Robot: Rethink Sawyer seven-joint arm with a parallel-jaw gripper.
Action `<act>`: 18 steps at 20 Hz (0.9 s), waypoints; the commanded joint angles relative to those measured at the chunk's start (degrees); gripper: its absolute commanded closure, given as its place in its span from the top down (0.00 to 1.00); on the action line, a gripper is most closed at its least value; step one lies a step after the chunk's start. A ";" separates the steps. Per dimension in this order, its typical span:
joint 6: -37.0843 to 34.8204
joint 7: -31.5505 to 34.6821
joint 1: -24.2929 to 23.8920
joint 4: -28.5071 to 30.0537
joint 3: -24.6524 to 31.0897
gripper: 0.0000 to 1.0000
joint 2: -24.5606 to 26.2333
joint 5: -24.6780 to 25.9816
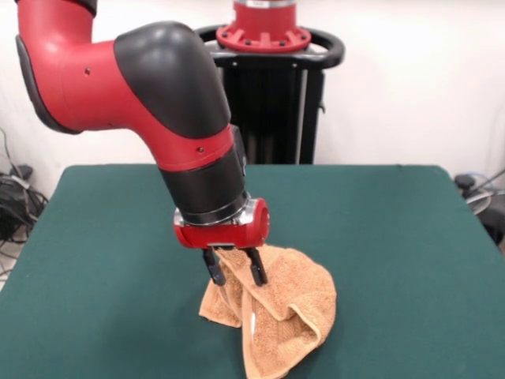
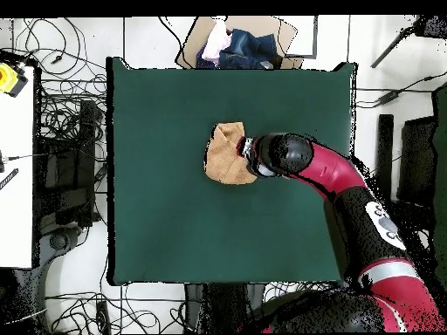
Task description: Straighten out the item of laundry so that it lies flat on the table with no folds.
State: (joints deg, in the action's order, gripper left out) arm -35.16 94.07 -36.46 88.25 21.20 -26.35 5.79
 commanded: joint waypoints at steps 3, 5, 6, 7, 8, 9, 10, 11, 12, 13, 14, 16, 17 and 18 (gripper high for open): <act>5.44 2.72 -0.36 5.88 7.17 1.00 4.02 -1.11; 5.28 1.92 -0.80 5.31 7.88 1.00 5.11 -1.16; 5.13 1.69 -0.82 4.92 8.14 1.00 5.61 -1.12; 4.93 1.69 -0.86 4.67 8.29 1.00 5.94 -1.14; 5.27 1.69 -0.95 4.75 8.47 1.00 6.14 -0.94; 5.22 1.66 -0.99 4.59 8.56 1.00 6.39 -0.88; 5.24 1.50 -1.12 4.50 8.69 1.00 6.60 -0.75; 5.38 1.55 -1.16 4.41 8.74 1.00 6.74 -0.62; 5.17 1.48 -1.27 4.27 8.89 1.00 6.91 -0.57; 5.10 1.39 -1.31 4.04 9.03 1.00 7.14 -0.44; 5.11 1.35 -1.34 3.87 9.11 1.00 7.30 -0.33; 5.38 1.08 -1.47 3.55 9.27 1.00 7.66 0.00; 5.64 0.83 -1.54 3.28 9.41 1.00 7.94 0.20; 6.02 0.60 -1.54 3.18 9.42 1.00 7.90 0.62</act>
State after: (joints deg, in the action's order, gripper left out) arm -32.39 94.07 -37.89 89.57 25.71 -21.18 5.77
